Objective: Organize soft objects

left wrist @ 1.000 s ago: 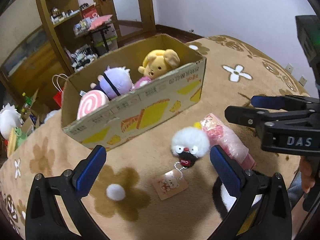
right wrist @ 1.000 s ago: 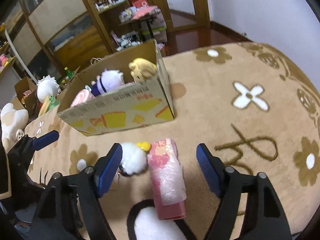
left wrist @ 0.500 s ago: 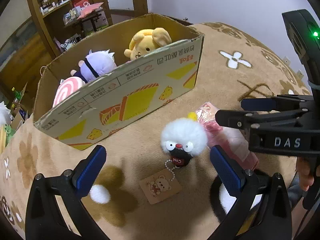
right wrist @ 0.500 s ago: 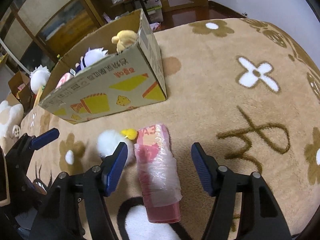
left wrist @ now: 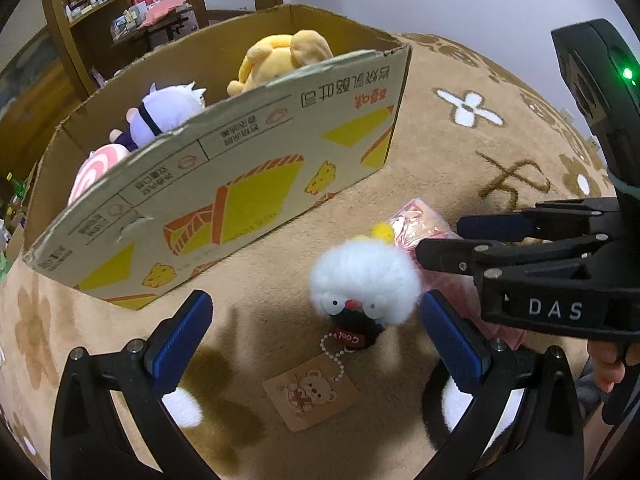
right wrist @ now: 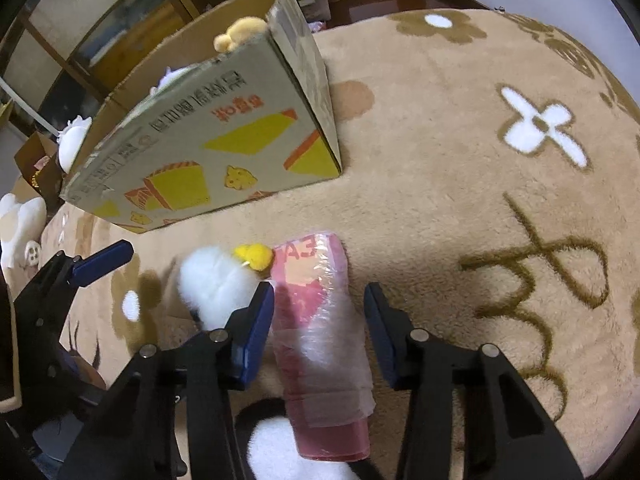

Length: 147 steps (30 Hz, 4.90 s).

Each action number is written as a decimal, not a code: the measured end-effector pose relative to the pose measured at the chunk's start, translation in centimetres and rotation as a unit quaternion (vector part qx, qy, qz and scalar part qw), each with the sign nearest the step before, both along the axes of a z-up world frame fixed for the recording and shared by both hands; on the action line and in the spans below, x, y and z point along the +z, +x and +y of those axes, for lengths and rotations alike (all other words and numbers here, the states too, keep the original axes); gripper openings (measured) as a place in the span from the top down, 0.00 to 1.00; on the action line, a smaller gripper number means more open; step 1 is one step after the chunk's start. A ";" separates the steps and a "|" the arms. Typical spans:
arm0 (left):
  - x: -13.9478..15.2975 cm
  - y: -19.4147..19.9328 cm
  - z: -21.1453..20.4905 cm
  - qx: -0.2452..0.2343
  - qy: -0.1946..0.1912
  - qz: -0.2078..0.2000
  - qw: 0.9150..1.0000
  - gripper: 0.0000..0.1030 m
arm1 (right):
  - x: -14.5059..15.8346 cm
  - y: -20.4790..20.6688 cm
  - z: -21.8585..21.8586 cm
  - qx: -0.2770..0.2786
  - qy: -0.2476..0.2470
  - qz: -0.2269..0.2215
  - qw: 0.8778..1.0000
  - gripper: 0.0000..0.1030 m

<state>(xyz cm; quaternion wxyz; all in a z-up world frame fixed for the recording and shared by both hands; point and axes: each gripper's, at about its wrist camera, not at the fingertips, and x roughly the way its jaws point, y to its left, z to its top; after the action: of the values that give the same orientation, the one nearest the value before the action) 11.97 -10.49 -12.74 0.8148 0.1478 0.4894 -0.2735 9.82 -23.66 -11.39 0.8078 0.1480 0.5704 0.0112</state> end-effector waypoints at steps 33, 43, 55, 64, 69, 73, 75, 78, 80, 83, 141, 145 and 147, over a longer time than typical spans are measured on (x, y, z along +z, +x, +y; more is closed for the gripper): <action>-2.6 1.3 0.0 0.002 -0.025 0.041 0.999 0.61 | -2.0 1.8 0.3 0.006 0.026 0.019 0.999 0.53; -1.3 0.9 1.4 0.025 -0.027 0.020 0.999 0.62 | -1.7 1.8 1.5 0.015 0.023 -0.003 1.000 0.80; 4.1 -1.6 5.2 0.071 -0.035 -0.066 0.995 0.62 | 4.4 -1.2 3.3 0.032 -0.036 -0.126 0.991 0.85; 8.1 -3.3 7.2 0.117 -0.046 -0.126 0.984 0.62 | 10.7 -3.7 3.5 0.018 -0.057 -0.230 0.971 0.85; 10.3 -3.5 8.0 0.135 -0.058 -0.157 0.977 0.62 | 13.2 -4.0 4.7 0.028 -0.067 -0.273 0.959 0.85; 12.0 -3.1 8.7 0.148 -0.069 -0.180 0.970 0.62 | 14.6 -3.4 5.2 0.030 -0.068 -0.291 0.954 0.85; 12.7 -2.8 8.8 0.150 -0.070 -0.193 0.967 0.62 | 15.1 -3.2 5.5 0.032 -0.070 -0.297 0.952 0.85; 13.5 -2.2 9.0 0.153 -0.072 -0.210 0.963 0.62 | 15.8 -2.5 5.9 0.035 -0.076 -0.307 0.948 0.85; 13.9 -1.5 9.1 0.162 -0.071 -0.220 0.959 0.62 | 16.1 -1.9 6.0 0.036 -0.079 -0.311 0.947 0.85; 14.2 -0.3 9.3 0.172 -0.072 -0.221 0.957 0.62 | 16.5 -0.8 5.9 0.037 -0.081 -0.316 0.945 0.85; 17.8 0.0 10.5 0.192 -0.033 -0.224 0.955 0.02 | 18.3 2.5 1.4 -0.002 -0.015 -0.294 0.956 0.00; 18.7 -1.6 11.3 0.201 -0.035 -0.238 0.949 0.01 | 19.9 0.0 1.5 0.001 -0.024 -0.307 0.951 0.00; 19.0 -2.6 11.8 0.205 -0.040 -0.241 0.948 0.01 | 20.8 -1.4 1.6 0.001 -0.030 -0.313 0.949 0.00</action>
<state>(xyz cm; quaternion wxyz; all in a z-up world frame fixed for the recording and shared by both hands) 9.42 1.30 6.24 0.9522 0.0730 0.2868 -0.0761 8.43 -22.03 9.39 0.9498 0.1123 0.2892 0.0403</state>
